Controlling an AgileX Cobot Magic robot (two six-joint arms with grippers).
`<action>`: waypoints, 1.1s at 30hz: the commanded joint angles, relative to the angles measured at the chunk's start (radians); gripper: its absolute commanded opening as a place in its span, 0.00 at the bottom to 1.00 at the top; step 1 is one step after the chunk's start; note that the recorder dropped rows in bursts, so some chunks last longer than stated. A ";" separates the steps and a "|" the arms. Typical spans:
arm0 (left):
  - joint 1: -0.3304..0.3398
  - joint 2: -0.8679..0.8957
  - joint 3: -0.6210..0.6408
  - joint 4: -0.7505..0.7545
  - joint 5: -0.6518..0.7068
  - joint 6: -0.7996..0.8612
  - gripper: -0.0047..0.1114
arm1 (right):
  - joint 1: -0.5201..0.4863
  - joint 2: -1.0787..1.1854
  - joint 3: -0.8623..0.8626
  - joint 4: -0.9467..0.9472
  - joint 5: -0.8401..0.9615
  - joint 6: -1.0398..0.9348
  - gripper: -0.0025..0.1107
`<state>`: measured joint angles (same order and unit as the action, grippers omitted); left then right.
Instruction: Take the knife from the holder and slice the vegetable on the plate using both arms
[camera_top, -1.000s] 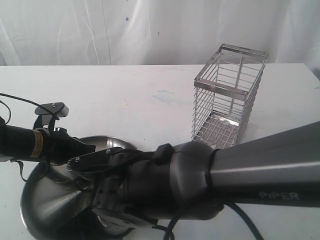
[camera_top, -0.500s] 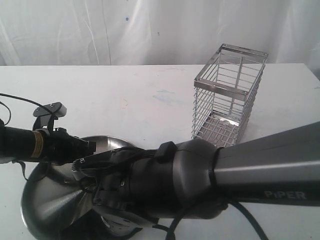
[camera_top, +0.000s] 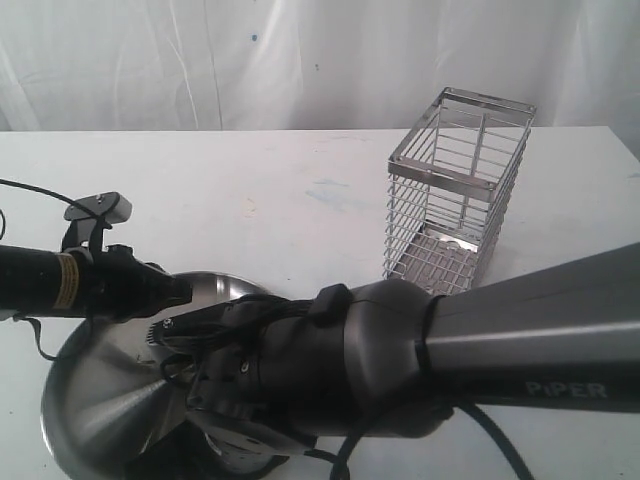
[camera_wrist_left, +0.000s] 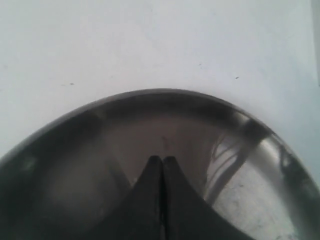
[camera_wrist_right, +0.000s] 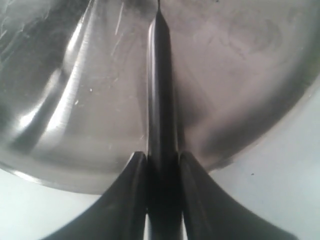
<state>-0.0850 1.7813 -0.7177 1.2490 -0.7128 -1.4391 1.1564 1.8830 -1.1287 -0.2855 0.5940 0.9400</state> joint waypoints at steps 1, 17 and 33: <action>-0.008 -0.012 0.008 0.024 -0.046 0.001 0.04 | -0.001 -0.001 0.001 -0.001 0.004 0.005 0.02; -0.008 0.072 0.008 0.061 -0.045 -0.003 0.04 | -0.001 -0.001 0.001 -0.001 0.001 0.005 0.02; -0.008 0.128 0.008 0.105 -0.034 -0.049 0.04 | -0.001 -0.001 0.001 0.205 0.060 -0.113 0.02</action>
<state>-0.0867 1.8909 -0.7265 1.2990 -0.8347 -1.4819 1.1564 1.8830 -1.1287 -0.1511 0.6255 0.8675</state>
